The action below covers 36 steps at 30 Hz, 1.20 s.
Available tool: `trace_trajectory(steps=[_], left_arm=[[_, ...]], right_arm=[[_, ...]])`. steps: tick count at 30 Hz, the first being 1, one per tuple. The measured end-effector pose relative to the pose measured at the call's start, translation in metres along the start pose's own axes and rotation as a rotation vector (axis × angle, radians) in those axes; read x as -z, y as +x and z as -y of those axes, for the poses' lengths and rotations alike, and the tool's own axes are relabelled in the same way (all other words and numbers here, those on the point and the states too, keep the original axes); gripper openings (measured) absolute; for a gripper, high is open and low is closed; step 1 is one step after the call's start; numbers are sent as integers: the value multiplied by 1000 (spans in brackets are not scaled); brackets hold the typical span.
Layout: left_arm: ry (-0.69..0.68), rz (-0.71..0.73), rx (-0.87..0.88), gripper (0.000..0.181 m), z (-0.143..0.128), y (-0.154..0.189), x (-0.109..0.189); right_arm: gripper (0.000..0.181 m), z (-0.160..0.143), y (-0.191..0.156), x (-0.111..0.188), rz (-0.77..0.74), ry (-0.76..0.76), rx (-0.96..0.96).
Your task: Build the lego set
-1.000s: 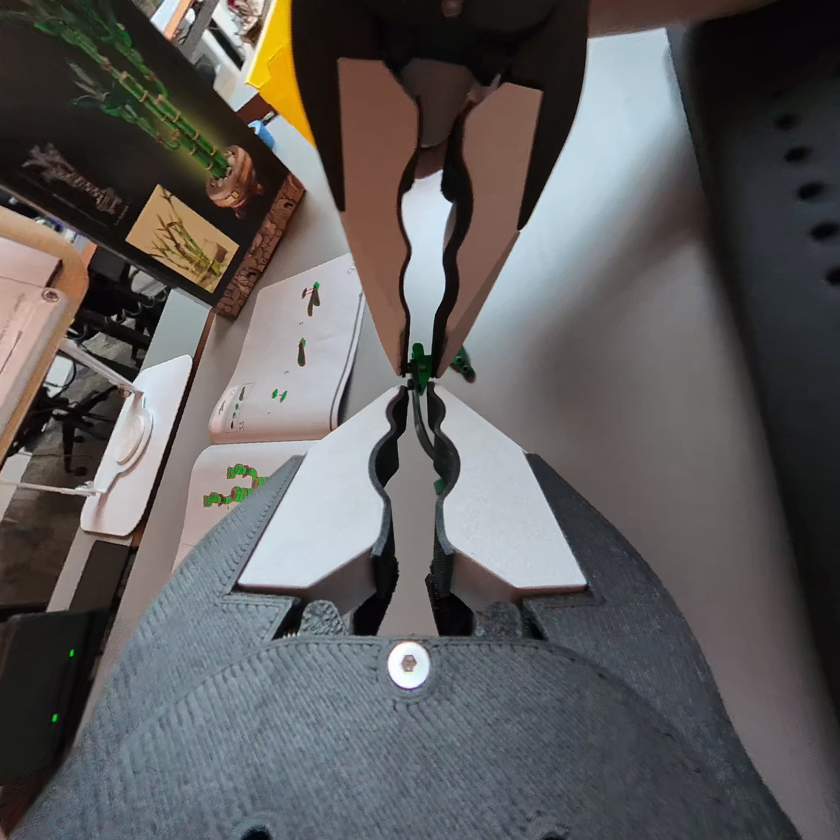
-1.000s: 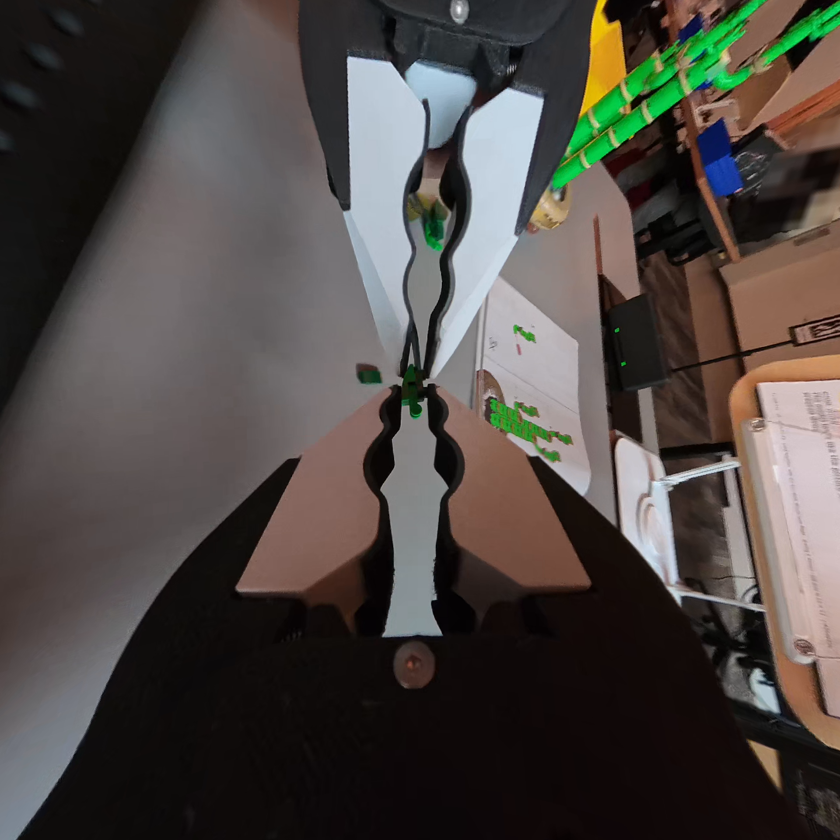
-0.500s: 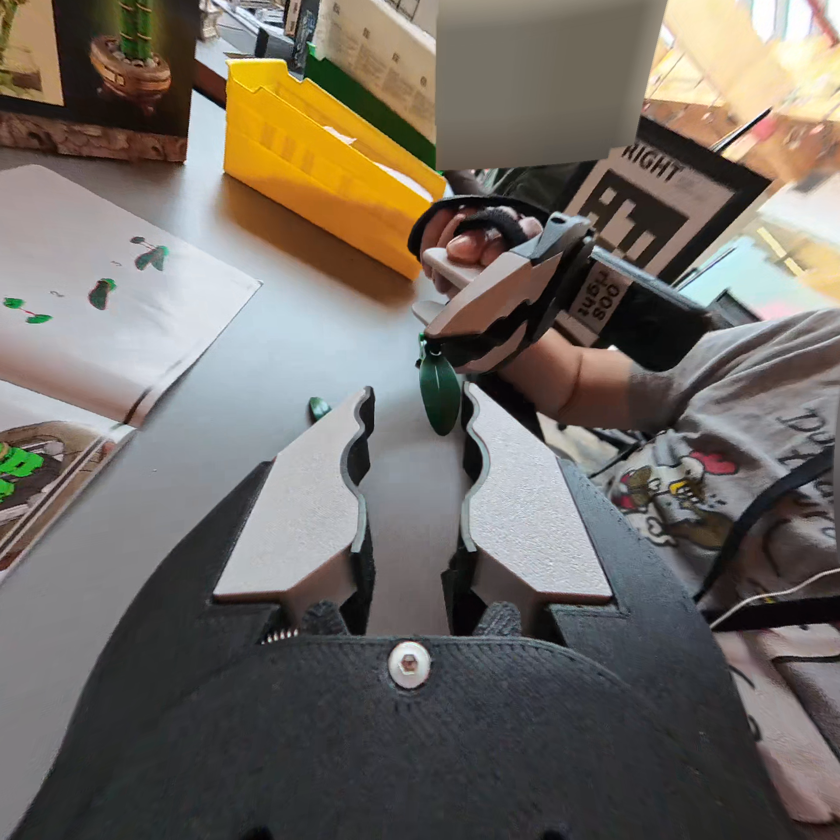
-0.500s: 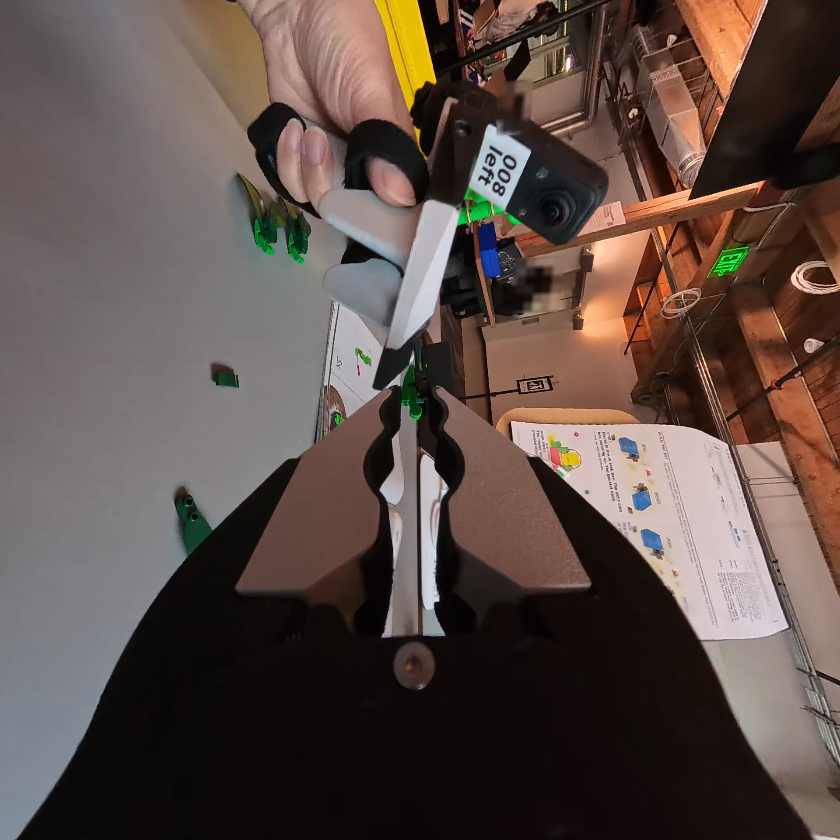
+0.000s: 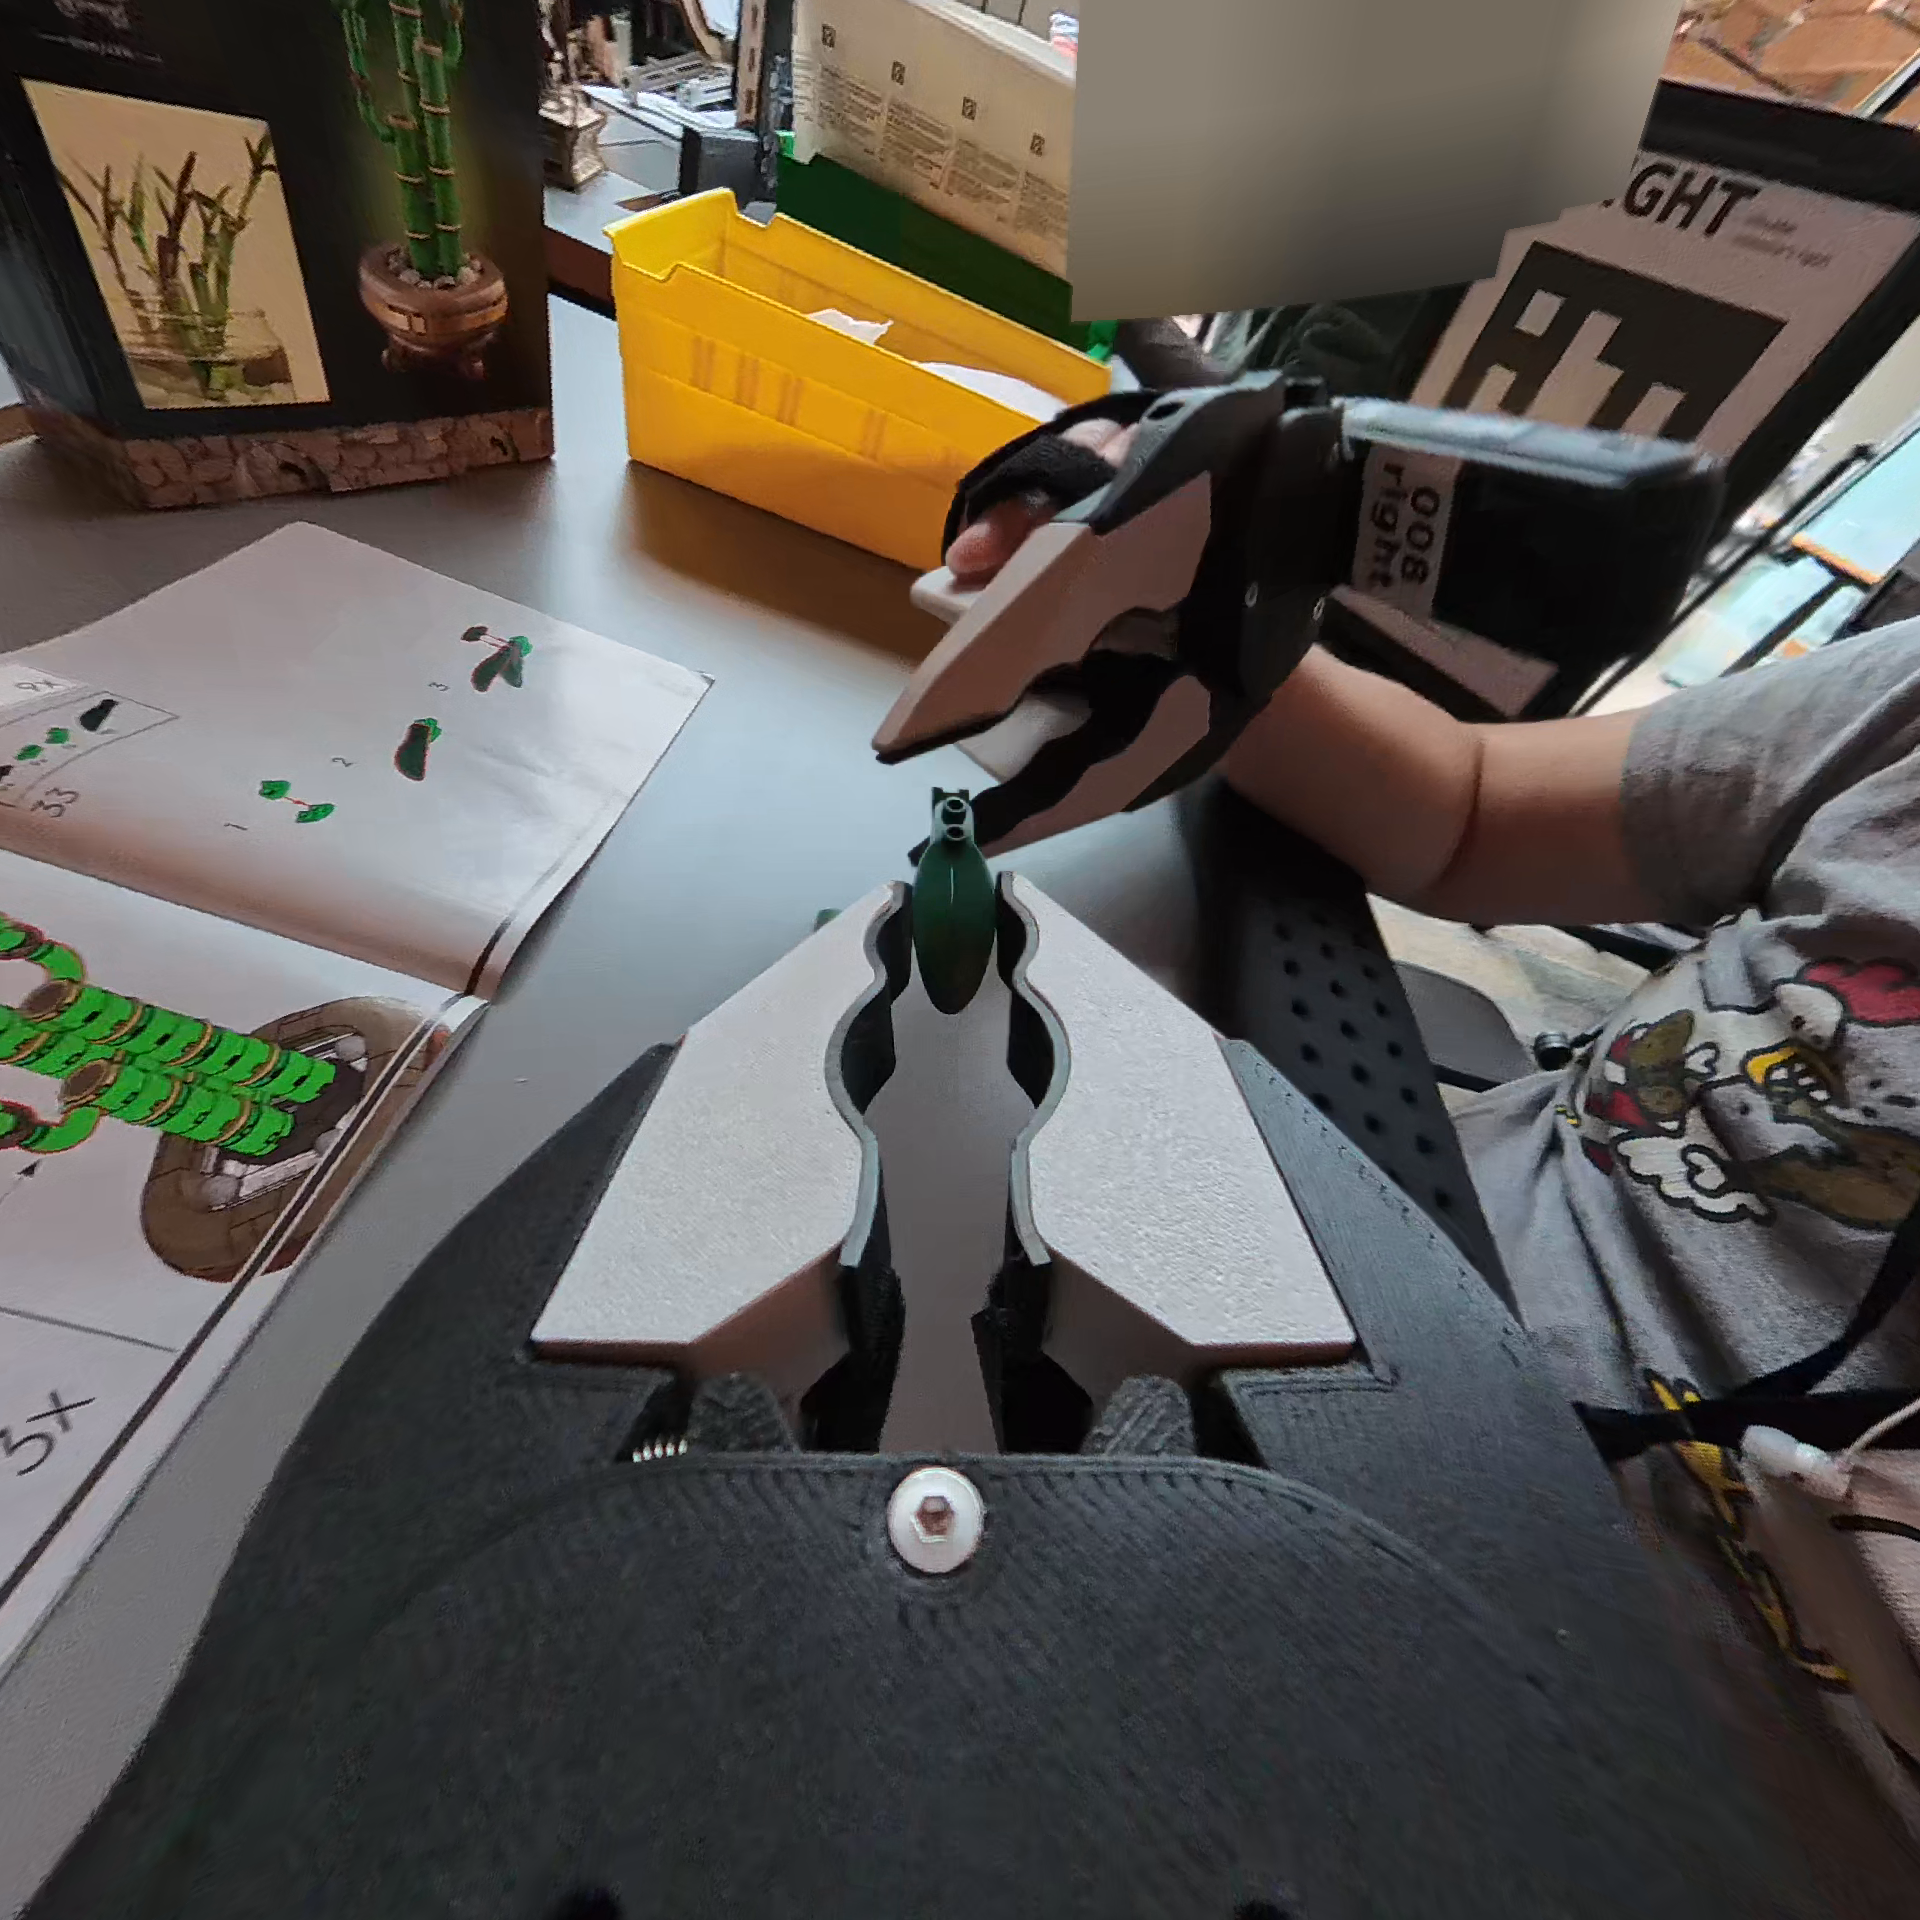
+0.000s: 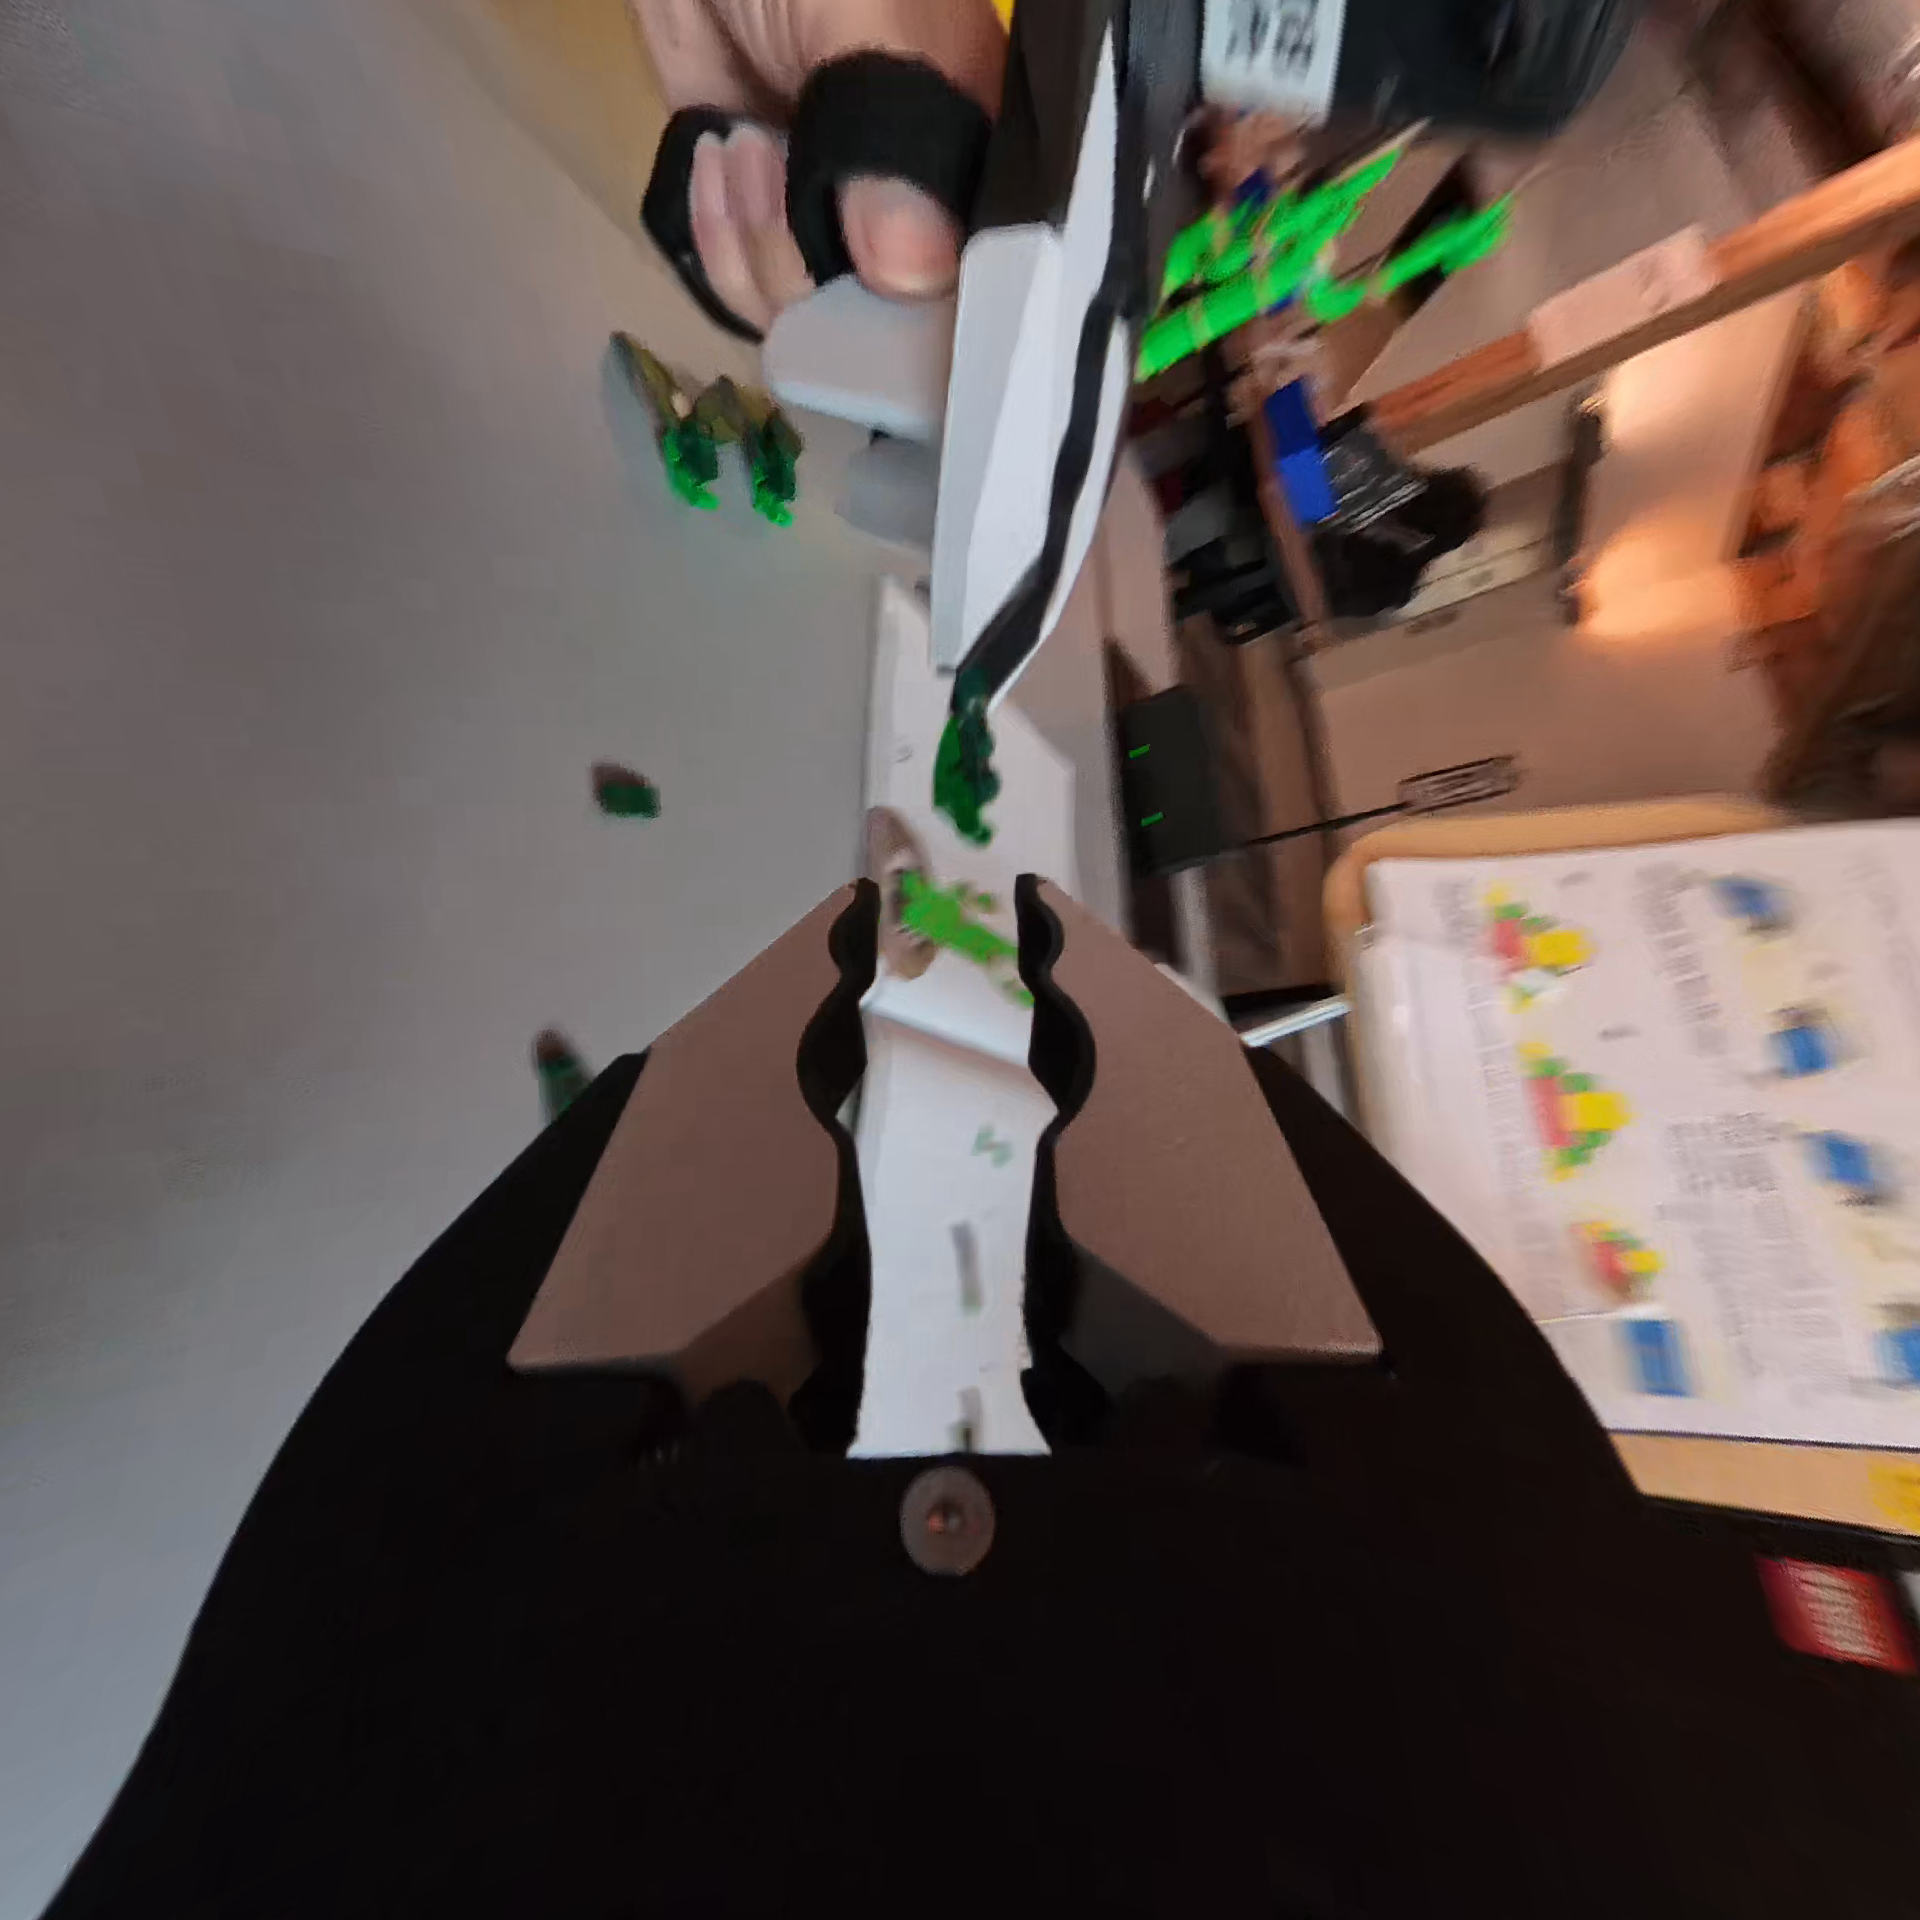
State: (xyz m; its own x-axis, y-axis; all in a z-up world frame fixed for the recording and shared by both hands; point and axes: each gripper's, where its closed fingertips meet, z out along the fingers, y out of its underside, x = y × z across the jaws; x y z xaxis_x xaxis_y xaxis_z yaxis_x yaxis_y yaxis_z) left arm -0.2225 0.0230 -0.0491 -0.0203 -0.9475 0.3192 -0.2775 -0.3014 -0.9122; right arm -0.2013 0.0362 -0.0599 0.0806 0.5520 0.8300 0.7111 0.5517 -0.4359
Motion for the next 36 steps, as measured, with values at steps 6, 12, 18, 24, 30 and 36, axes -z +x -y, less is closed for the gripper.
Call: trace_trajectory(steps=[6, 12, 18, 24, 30, 36], left_arm=[[-181, 102, -110, 14, -31, -14, -11], [-298, 81, -198, 14, -55, -10, -27], [-370, 33, -171, 14, -72, -6, -37], [-493, 58, -243, 14, -94, -3, -46], [-562, 63, -262, 14, -108, -5, -47], [-478, 53, -158, 40, -91, -5, -44]], right_arm=[[30, -58, -53, 21, 484, -66, -565], [27, -74, -75, 14, 622, -58, -754], [19, -71, -88, 7, 680, -67, -730], [14, -80, -85, 12, 663, -100, -727], [13, -79, -71, 16, 602, -61, -731], [13, -67, -65, 11, 551, -44, -617]])
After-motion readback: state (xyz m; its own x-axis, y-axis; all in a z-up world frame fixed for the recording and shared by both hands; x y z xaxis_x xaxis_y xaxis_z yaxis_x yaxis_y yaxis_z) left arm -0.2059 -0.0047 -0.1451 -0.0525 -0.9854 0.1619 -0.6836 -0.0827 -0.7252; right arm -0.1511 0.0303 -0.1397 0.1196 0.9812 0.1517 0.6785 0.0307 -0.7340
